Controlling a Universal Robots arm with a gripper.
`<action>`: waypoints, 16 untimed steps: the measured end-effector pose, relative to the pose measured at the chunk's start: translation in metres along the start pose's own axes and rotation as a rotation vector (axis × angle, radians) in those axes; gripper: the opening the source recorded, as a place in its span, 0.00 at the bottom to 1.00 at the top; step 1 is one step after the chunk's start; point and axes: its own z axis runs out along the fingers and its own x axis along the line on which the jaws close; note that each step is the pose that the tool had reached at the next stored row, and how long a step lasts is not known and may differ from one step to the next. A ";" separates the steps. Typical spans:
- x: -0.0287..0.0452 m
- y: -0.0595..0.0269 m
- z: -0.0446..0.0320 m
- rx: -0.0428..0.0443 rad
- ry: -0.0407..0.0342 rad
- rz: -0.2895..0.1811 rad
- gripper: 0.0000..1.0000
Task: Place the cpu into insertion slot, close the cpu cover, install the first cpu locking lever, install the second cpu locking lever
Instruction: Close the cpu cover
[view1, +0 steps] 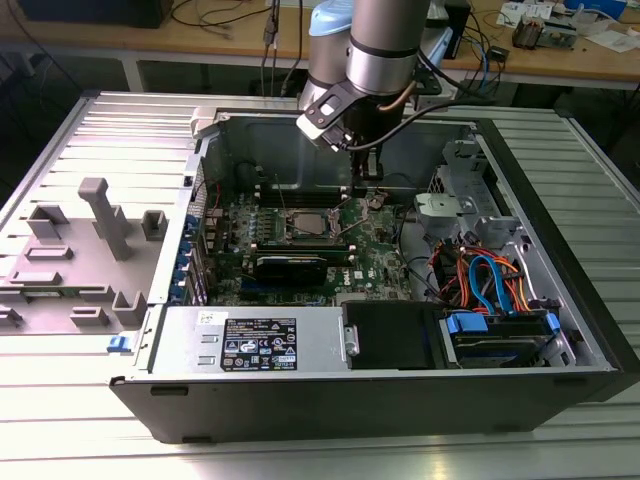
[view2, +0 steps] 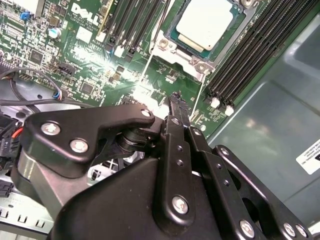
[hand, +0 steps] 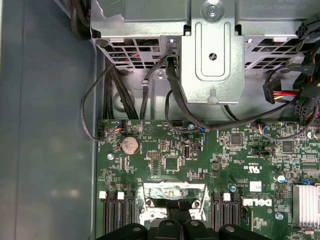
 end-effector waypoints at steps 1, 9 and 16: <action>0.0001 0.0006 0.0000 0.0000 0.0001 0.000 0.11; 0.0004 0.0060 0.0001 0.0000 0.0001 0.000 0.11; 0.0004 0.0099 0.0001 0.0000 0.0000 0.000 0.11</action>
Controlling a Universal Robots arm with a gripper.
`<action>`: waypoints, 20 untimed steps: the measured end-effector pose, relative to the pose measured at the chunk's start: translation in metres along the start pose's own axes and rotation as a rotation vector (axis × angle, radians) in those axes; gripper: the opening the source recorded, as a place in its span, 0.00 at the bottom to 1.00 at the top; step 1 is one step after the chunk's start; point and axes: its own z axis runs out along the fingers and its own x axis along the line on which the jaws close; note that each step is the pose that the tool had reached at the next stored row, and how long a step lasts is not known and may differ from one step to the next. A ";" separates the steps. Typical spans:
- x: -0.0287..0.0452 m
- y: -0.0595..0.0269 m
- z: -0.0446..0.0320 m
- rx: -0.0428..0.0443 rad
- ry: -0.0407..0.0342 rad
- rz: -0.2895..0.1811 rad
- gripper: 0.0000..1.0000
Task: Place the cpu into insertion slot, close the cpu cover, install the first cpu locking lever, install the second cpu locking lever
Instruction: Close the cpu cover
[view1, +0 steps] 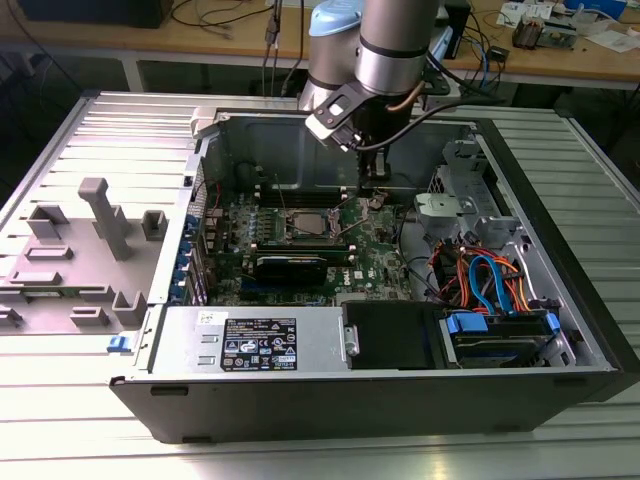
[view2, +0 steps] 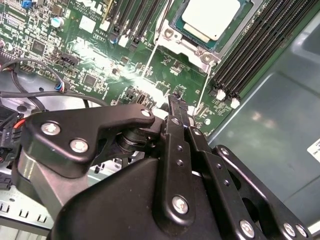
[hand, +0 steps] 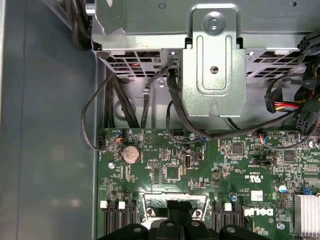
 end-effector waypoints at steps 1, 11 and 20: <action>0.0000 0.0002 0.0001 0.0000 -0.0002 0.000 0.11; 0.0016 0.0223 0.0048 0.0000 -0.0033 0.000 0.11; 0.0036 0.0298 0.0257 0.0009 -0.0036 -0.003 0.11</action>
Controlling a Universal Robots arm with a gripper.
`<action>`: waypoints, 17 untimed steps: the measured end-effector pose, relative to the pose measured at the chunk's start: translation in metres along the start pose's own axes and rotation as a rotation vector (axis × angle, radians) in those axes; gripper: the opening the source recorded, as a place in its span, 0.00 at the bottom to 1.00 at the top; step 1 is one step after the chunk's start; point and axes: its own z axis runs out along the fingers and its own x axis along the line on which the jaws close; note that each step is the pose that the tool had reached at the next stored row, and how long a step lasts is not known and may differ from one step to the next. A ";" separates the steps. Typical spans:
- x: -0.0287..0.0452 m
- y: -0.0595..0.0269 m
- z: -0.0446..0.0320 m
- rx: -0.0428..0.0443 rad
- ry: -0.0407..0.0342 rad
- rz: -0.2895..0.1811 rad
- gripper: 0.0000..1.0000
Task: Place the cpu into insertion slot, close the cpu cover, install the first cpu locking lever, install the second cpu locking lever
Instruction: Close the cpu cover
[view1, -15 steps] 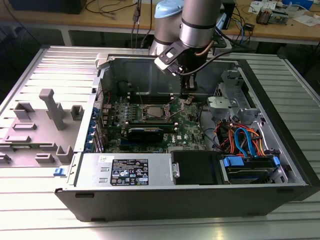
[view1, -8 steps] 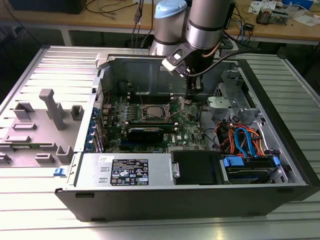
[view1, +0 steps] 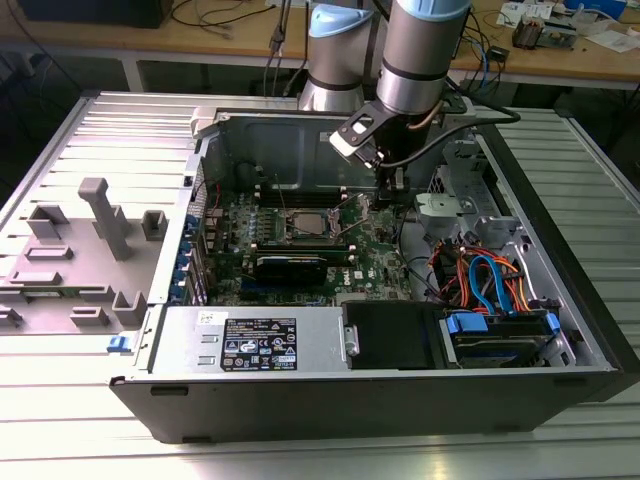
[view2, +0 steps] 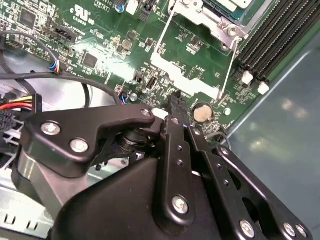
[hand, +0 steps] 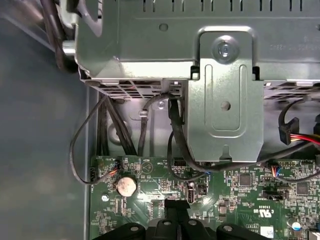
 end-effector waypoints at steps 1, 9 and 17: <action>0.0000 -0.0007 0.0001 0.0001 0.0000 -0.001 0.11; 0.0003 -0.0119 0.0003 0.0000 0.0002 -0.004 0.11; 0.0003 -0.0122 0.0003 0.0000 0.0002 -0.004 0.11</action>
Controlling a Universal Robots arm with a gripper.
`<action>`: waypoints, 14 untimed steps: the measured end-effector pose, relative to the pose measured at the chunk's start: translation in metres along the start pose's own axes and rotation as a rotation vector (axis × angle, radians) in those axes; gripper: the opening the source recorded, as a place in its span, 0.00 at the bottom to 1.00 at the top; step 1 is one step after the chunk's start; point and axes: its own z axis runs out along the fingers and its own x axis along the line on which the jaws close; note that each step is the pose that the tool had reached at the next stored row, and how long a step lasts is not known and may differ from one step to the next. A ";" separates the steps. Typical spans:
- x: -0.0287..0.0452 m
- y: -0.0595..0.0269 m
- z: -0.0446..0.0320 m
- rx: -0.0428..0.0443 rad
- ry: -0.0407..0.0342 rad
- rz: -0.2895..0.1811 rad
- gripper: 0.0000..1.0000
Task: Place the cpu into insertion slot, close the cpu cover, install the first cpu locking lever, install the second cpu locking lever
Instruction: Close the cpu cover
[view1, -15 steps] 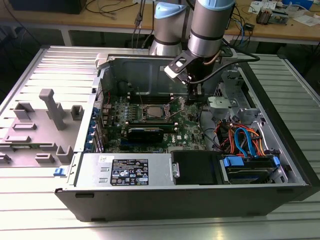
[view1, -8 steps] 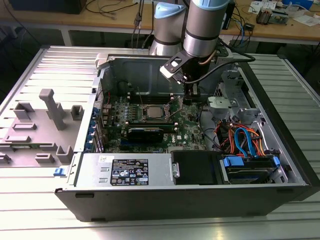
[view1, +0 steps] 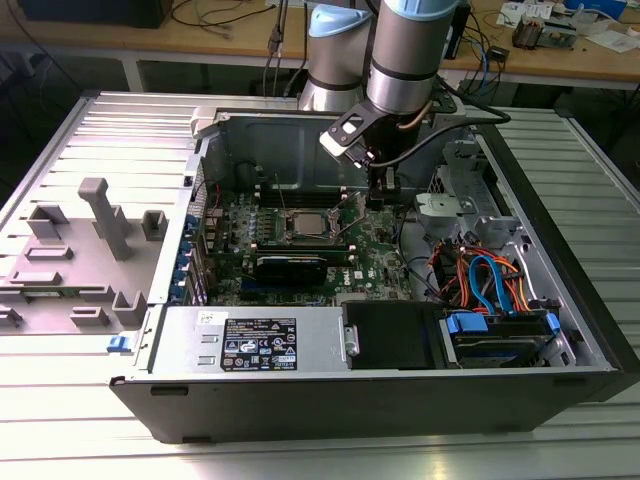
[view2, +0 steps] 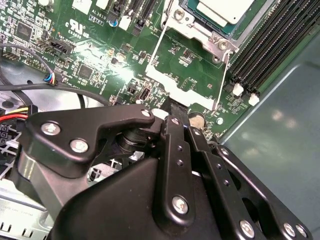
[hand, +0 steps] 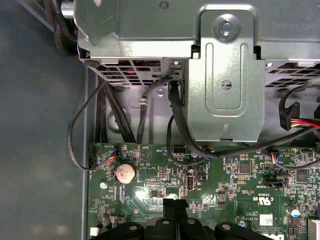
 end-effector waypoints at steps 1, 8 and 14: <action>0.0000 -0.0003 0.0000 0.0000 0.0000 0.000 0.11; 0.0001 -0.0053 0.0000 0.0000 0.0001 0.000 0.11; 0.0002 -0.0066 0.0004 0.0000 0.0000 0.000 0.11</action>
